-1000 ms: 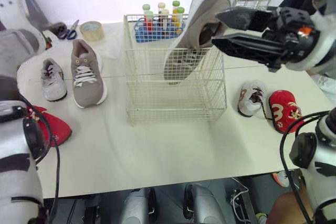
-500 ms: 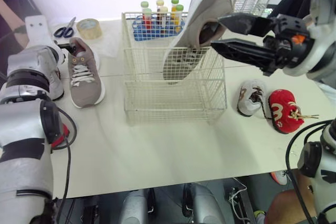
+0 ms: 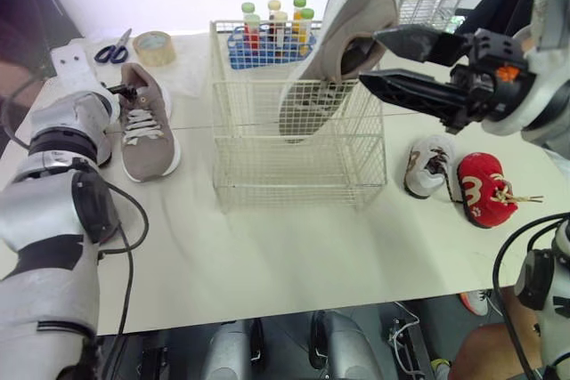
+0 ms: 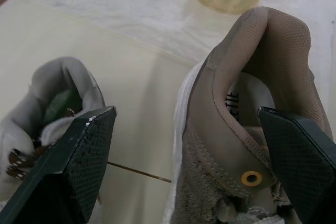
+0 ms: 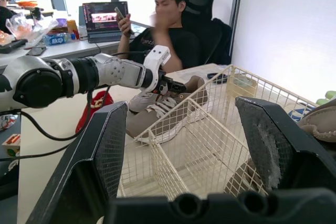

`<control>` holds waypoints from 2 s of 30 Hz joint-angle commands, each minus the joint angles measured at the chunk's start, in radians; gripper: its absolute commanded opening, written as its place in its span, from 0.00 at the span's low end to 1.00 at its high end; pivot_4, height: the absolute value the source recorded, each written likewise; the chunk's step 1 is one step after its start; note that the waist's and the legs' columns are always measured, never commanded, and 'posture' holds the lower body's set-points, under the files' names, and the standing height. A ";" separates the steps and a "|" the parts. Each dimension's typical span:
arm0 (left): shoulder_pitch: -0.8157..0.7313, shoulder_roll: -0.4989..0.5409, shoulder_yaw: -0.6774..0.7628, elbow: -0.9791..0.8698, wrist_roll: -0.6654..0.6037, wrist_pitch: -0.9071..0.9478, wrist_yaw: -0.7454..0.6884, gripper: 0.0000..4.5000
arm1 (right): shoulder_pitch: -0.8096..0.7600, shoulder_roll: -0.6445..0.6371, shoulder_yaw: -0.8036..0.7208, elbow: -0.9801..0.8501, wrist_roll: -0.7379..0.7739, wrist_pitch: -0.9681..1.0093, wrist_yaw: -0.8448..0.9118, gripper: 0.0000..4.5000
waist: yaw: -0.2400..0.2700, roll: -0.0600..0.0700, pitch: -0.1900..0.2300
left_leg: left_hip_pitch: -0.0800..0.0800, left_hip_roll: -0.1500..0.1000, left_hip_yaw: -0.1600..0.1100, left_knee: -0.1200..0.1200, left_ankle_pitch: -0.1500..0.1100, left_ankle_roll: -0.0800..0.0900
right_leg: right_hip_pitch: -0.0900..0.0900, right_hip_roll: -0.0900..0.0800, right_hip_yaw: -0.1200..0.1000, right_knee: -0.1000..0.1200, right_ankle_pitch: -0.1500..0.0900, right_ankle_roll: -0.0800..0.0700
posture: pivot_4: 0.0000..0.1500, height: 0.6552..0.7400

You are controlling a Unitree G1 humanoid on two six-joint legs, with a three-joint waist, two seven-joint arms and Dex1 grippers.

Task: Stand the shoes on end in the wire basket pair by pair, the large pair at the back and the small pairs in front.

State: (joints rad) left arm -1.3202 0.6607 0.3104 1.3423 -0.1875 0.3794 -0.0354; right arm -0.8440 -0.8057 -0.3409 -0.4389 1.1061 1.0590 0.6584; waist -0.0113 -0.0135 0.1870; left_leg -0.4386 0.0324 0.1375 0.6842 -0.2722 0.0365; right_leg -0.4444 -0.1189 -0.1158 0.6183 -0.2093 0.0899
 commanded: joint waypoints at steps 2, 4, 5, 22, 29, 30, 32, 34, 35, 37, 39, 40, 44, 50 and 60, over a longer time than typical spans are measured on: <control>0.021 -0.011 0.041 0.009 0.007 -0.017 0.039 1.00 | -0.021 -0.025 0.003 -0.014 0.003 -0.041 -0.006 0.78 | 0.000 0.000 0.000 | 0.000 0.000 0.000 0.000 0.000 0.000 | 0.000 0.000 0.000 0.000 0.000 0.000 | 1.00 1.00; 0.027 -0.017 0.056 0.010 0.008 -0.019 0.054 0.87 | -0.020 -0.031 0.006 -0.014 0.003 -0.047 -0.009 0.79 | 0.000 0.000 0.000 | 0.000 0.000 0.000 0.000 0.000 0.000 | 0.000 0.000 0.000 0.001 0.000 0.000 | 1.00 1.00; 0.030 -0.018 0.060 0.011 0.010 -0.021 0.057 0.81 | -0.019 -0.034 0.007 -0.015 0.003 -0.049 -0.012 0.79 | 0.000 0.000 0.000 | 0.000 0.000 0.000 0.000 0.000 0.000 | 0.000 0.000 0.000 0.001 0.000 0.000 | 1.00 1.00; -0.017 0.013 0.153 -0.018 -0.018 -0.127 0.058 0.01 | 0.004 -0.067 0.013 -0.031 0.028 -0.048 -0.056 0.79 | -0.003 0.000 -0.001 | 0.002 0.000 0.002 0.000 0.000 0.000 | 0.001 0.000 0.001 0.002 0.000 0.000 | 1.00 1.00; -0.153 -0.010 0.201 -0.103 -0.098 -0.277 -0.042 0.01 | -0.017 -0.060 0.053 0.003 0.004 -0.059 -0.035 0.79 | 0.005 -0.005 0.001 | -0.001 0.000 0.001 0.002 0.000 0.000 | 0.000 0.000 -0.001 0.002 0.001 0.001 | 1.00 1.00; -0.169 -0.018 0.201 -0.123 -0.106 -0.300 -0.058 0.01 | -0.021 -0.060 0.062 0.010 -0.002 -0.064 -0.030 0.79 | 0.007 -0.005 0.001 | -0.003 0.000 0.001 0.002 0.000 0.000 | 0.000 0.000 -0.001 0.002 0.001 0.002 | 1.00 1.00; -0.194 -0.040 0.201 -0.174 -0.125 -0.349 -0.089 0.01 | -0.031 -0.059 0.081 0.025 -0.015 -0.073 -0.014 0.79 | 0.006 -0.006 0.001 | -0.004 0.000 0.001 0.002 0.000 0.000 | 0.000 0.000 -0.002 0.000 0.002 0.003 | 1.00 1.00; -0.209 -0.064 0.196 -0.246 -0.142 -0.385 -0.115 0.01 | -0.039 -0.058 0.096 0.037 -0.025 -0.080 0.000 0.79 | 0.005 -0.006 0.001 | -0.004 -0.001 0.001 0.002 0.000 0.001 | 0.000 0.000 -0.001 -0.001 0.002 0.004 | 1.00 1.00; -0.213 -0.082 0.194 -0.298 -0.157 -0.401 -0.136 0.01 | -0.042 -0.057 0.102 0.041 -0.030 -0.084 0.006 0.79 | 0.004 -0.006 0.001 | -0.004 -0.001 0.001 0.002 0.000 0.001 | 0.000 0.000 -0.001 -0.001 0.002 0.004 | 1.00 1.00; -0.214 -0.117 0.190 -0.408 -0.186 -0.420 -0.156 0.01 | -0.045 -0.057 0.110 0.048 -0.038 -0.089 0.018 0.79 | 0.001 -0.006 0.001 | -0.004 -0.001 0.001 0.002 0.000 0.001 | 0.000 0.000 -0.002 -0.001 0.002 0.004 | 1.00 1.00; -0.208 -0.158 0.188 -0.525 -0.222 -0.417 -0.163 0.01 | -0.047 -0.058 0.115 0.056 -0.044 -0.093 0.029 0.79 | 0.001 -0.006 0.001 | -0.004 -0.001 0.001 0.002 0.000 0.001 | 0.000 0.000 -0.002 -0.001 0.002 0.004 | 1.00 1.00; -0.199 -0.186 0.180 -0.596 -0.236 -0.418 -0.161 0.01 | -0.047 -0.060 0.115 0.058 -0.046 -0.093 0.034 0.79 | 0.001 -0.006 0.001 | -0.004 -0.001 0.001 0.002 0.000 0.001 | 0.000 0.000 -0.002 -0.001 0.002 0.004 | 1.00 1.00; -0.151 -0.295 0.143 -0.838 -0.275 -0.421 -0.137 0.01 | -0.039 -0.074 0.109 0.058 -0.051 -0.091 0.050 0.79 | 0.003 -0.006 0.001 | -0.004 -0.001 0.001 0.002 0.000 0.001 | 0.001 0.000 -0.001 -0.001 0.002 0.004 | 1.00 1.00; -0.083 -0.425 0.077 -1.059 -0.287 -0.451 -0.116 0.01 | -0.024 -0.095 0.091 0.041 -0.034 -0.078 0.042 0.79 | 0.004 -0.006 0.001 | -0.003 -0.001 0.000 0.006 0.000 0.001 | 0.002 0.000 -0.001 -0.001 0.002 0.004 | 1.00 1.00; 0.053 -0.568 -0.052 -1.040 -0.200 -0.654 -0.205 0.01 | -0.002 -0.123 0.057 0.002 0.002 -0.050 -0.006 0.79 | 0.025 -0.006 0.001 | -0.003 0.000 -0.003 0.014 -0.001 0.003 | 0.003 0.000 -0.001 0.004 0.003 0.003 | 1.00 1.00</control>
State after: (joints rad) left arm -1.2485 0.1026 0.2880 0.3194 -0.4089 -0.2035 -0.2176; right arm -0.8402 -0.9054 -0.2394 -0.4088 1.0864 1.0105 0.6645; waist 0.0134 -0.0191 0.1880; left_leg -0.4419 0.0323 0.1347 0.6985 -0.2734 0.0394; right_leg -0.4416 -0.1187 -0.1169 0.6224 -0.2065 0.0930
